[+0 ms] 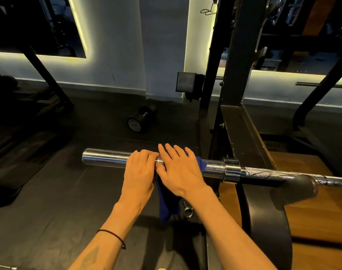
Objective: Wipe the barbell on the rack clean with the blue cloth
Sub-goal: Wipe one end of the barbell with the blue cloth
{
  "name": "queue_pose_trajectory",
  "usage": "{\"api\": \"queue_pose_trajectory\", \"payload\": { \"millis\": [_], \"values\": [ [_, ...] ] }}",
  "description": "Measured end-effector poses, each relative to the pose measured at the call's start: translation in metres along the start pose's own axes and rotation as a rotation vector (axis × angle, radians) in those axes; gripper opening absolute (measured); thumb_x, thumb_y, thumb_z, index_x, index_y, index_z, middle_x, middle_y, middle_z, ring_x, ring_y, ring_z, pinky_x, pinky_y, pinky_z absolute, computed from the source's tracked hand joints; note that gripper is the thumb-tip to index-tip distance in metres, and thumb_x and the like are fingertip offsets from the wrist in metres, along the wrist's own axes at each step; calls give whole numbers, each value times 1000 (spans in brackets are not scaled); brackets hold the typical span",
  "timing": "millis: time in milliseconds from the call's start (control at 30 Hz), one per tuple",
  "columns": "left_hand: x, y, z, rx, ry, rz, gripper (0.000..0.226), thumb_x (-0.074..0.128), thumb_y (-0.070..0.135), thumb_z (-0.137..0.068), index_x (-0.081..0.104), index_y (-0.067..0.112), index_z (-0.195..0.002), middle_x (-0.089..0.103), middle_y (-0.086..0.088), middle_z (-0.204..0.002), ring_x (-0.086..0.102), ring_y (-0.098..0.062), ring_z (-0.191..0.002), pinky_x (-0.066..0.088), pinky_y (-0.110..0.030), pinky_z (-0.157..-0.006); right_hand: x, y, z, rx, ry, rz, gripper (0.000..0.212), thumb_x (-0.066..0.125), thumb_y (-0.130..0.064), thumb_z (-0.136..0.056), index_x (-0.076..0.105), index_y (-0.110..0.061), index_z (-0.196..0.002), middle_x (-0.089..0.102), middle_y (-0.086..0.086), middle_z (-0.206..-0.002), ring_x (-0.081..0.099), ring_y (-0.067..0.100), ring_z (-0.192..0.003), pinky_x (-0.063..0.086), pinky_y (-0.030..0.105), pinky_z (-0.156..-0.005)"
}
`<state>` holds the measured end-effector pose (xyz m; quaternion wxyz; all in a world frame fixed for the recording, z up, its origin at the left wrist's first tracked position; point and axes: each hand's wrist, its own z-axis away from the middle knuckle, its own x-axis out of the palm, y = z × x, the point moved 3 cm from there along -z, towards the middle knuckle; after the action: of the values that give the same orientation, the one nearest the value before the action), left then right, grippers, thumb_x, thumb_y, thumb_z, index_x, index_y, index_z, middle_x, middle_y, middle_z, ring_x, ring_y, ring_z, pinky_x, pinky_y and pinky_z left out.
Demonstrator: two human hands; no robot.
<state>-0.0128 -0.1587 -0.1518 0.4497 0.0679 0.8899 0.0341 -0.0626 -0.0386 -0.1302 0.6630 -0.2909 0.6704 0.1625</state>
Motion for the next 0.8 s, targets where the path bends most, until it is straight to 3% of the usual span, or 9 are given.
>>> {"api": "queue_pose_trajectory", "payload": {
  "millis": [100,233,333,467,533,600,700,800],
  "values": [
    [0,-3,-2,21,9,-5,52,81,3,-66,62,5,-115,60,-11,-105,56,-27,-90,48,-42,-86,-9,2,2,-12,8,-72,80,7,-49,-89,17,-18,-162,26,5,-166,24,22,-151,11,41,-125],
    [0,-5,-1,-8,-26,-26,59,86,5,-63,63,4,-117,60,-13,-106,56,-28,-89,50,-40,-79,-19,19,16,75,33,-314,64,49,-26,-97,29,-13,-156,29,5,-163,33,21,-146,23,33,-121],
    [-2,-4,-5,-36,-94,-58,63,90,11,-59,64,8,-116,59,-11,-105,56,-27,-87,50,-39,-75,-21,42,23,148,59,-406,48,54,-20,-99,41,-14,-145,27,1,-162,39,18,-140,31,27,-111],
    [-3,-8,-17,33,-195,-186,74,95,22,-50,64,11,-116,58,-10,-105,54,-27,-83,49,-39,-69,-23,60,37,102,186,-149,29,61,-35,-100,61,-13,-120,46,5,-148,45,23,-134,38,35,-107],
    [-3,-11,-19,51,-216,-197,73,95,26,-50,64,13,-115,57,-10,-106,54,-28,-85,49,-40,-69,-22,58,42,100,351,55,26,72,-35,-92,71,-13,-106,59,10,-132,56,30,-118,49,44,-96],
    [-2,-11,-18,30,-224,-151,71,94,22,-53,64,13,-116,57,-10,-107,56,-28,-90,50,-42,-74,-17,53,43,147,443,137,25,78,-36,-86,74,-15,-98,63,9,-112,59,28,-96,51,43,-79],
    [3,-10,-13,-5,-208,-69,69,92,15,-57,62,14,-119,61,-8,-110,60,-28,-97,48,-45,-92,-2,44,42,206,395,196,39,86,-31,-78,73,-12,-110,62,9,-95,58,28,-80,49,42,-69],
    [6,-9,-8,0,-153,-21,67,90,12,-60,60,13,-120,63,-6,-113,61,-27,-103,42,-47,-104,8,32,40,181,379,217,48,72,-31,-87,65,-5,-127,67,12,-106,64,30,-95,53,45,-88]
  ]
}}
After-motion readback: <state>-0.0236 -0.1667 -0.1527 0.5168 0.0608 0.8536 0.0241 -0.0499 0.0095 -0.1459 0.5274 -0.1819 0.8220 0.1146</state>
